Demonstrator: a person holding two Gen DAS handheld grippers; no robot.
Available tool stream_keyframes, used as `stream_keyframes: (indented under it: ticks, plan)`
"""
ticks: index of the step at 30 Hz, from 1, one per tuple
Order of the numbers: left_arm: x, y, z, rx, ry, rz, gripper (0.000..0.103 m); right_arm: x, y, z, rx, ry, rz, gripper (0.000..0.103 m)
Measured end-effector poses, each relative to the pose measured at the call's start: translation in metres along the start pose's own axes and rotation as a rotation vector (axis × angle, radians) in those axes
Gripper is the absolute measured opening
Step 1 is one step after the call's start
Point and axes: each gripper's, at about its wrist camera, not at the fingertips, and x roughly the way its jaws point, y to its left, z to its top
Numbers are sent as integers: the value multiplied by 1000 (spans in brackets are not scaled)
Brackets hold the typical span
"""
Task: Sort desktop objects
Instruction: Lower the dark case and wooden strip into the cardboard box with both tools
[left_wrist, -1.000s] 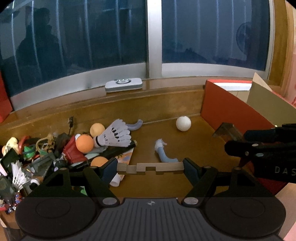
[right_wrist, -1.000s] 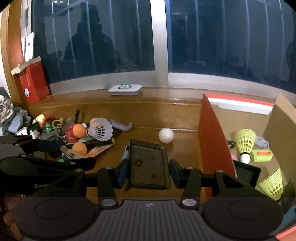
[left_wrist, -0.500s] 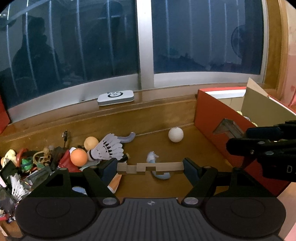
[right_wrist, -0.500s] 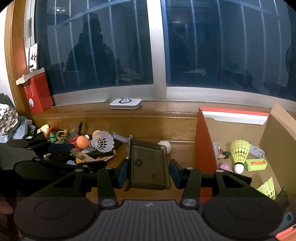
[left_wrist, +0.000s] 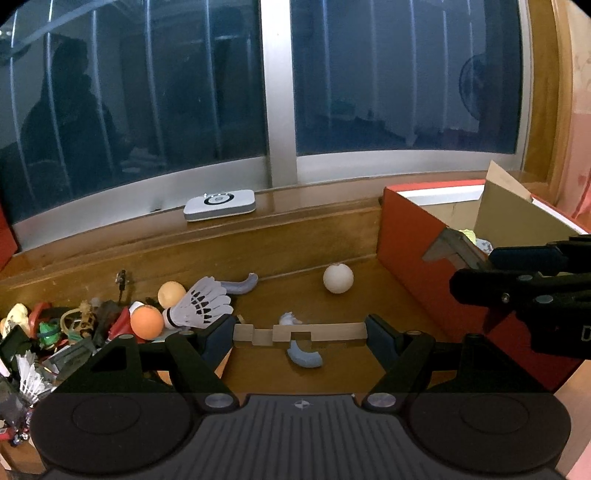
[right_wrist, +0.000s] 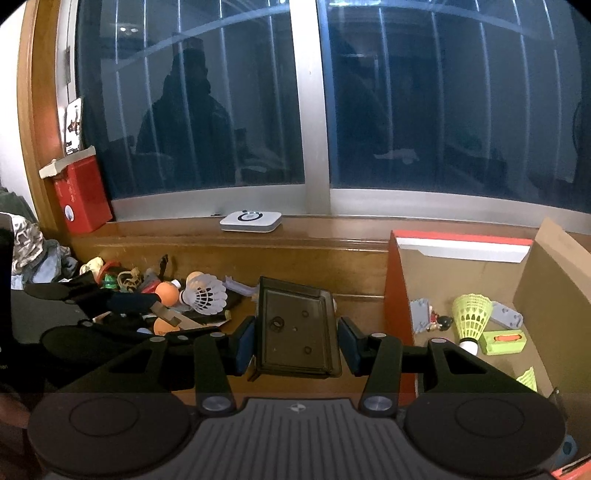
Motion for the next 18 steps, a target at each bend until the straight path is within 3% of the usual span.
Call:
stream_keyframes:
  ticks: [18]
  plan:
    - [-1,-26,14,5,-31,-28,76,-18,-20,5,8,-35,-10,50]
